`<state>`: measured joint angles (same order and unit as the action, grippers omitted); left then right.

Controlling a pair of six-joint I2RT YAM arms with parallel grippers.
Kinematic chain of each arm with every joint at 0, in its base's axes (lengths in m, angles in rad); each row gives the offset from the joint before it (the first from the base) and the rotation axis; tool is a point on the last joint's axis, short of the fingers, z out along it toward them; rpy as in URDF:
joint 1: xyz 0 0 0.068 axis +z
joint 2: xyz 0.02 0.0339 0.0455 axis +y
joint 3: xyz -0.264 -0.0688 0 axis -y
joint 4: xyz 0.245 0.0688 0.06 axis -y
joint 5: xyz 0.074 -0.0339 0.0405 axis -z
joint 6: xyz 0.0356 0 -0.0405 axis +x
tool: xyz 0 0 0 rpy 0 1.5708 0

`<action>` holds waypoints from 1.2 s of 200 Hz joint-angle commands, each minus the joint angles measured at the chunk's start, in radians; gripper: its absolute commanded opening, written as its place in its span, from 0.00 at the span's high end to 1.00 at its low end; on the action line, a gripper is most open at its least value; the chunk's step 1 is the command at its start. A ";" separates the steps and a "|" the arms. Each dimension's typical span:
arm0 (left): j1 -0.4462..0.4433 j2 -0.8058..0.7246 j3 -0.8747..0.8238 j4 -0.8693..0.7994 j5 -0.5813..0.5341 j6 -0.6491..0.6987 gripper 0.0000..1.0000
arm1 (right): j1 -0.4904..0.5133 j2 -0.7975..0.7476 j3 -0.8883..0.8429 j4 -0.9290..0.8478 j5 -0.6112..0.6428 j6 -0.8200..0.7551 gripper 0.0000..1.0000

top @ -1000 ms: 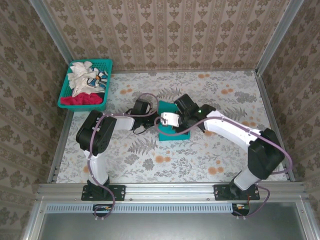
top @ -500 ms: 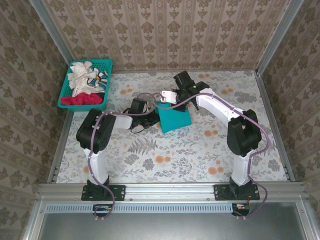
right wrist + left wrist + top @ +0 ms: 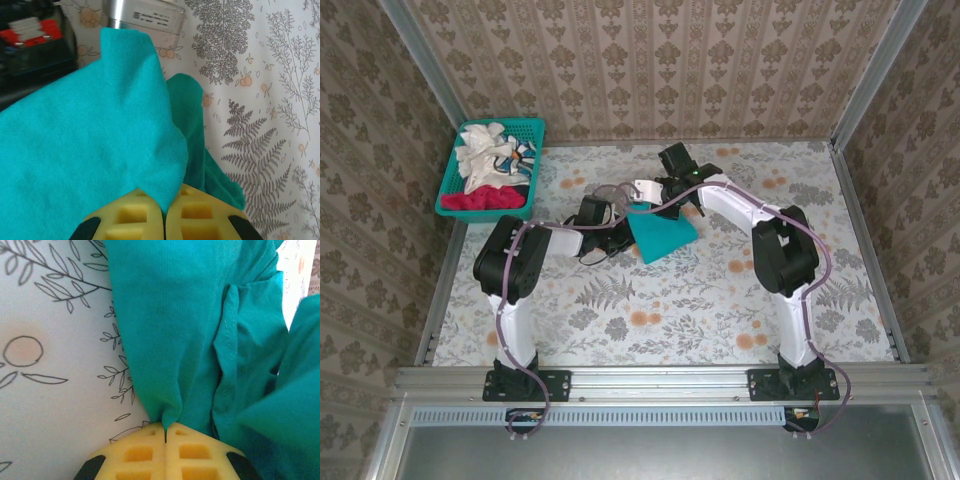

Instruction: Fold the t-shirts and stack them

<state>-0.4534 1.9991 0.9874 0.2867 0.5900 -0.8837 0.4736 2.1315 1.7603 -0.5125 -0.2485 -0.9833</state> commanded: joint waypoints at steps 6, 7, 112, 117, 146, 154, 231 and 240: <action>-0.008 0.133 -0.024 -0.032 -0.151 0.020 1.00 | -0.006 0.069 0.053 0.115 -0.006 0.041 1.00; -0.008 0.133 -0.024 -0.032 -0.151 0.020 1.00 | -0.006 0.072 0.054 0.117 -0.003 0.042 1.00; -0.008 0.100 -0.044 -0.043 -0.169 0.014 1.00 | -0.003 0.074 0.005 0.235 0.112 0.139 0.32; -0.008 0.094 -0.047 -0.043 -0.172 0.012 1.00 | -0.006 0.056 -0.011 0.253 0.115 0.157 0.26; -0.008 0.040 -0.063 -0.045 -0.195 0.013 0.97 | -0.018 -0.048 -0.124 0.350 0.121 0.282 0.17; -0.008 0.022 -0.062 -0.052 -0.201 0.012 0.95 | -0.022 -0.076 -0.160 0.389 0.126 0.331 0.15; -0.008 -0.215 -0.129 -0.145 -0.310 0.037 0.67 | -0.060 -0.172 -0.333 0.439 0.153 1.012 0.17; -0.008 -0.250 -0.134 -0.169 -0.331 0.046 0.64 | -0.064 -0.162 -0.333 0.409 0.147 1.055 0.21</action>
<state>-0.4694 1.8332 0.8799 0.2241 0.3664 -0.8684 0.4187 1.9644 1.4452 -0.0399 -0.1074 -0.1776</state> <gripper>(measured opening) 0.322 0.832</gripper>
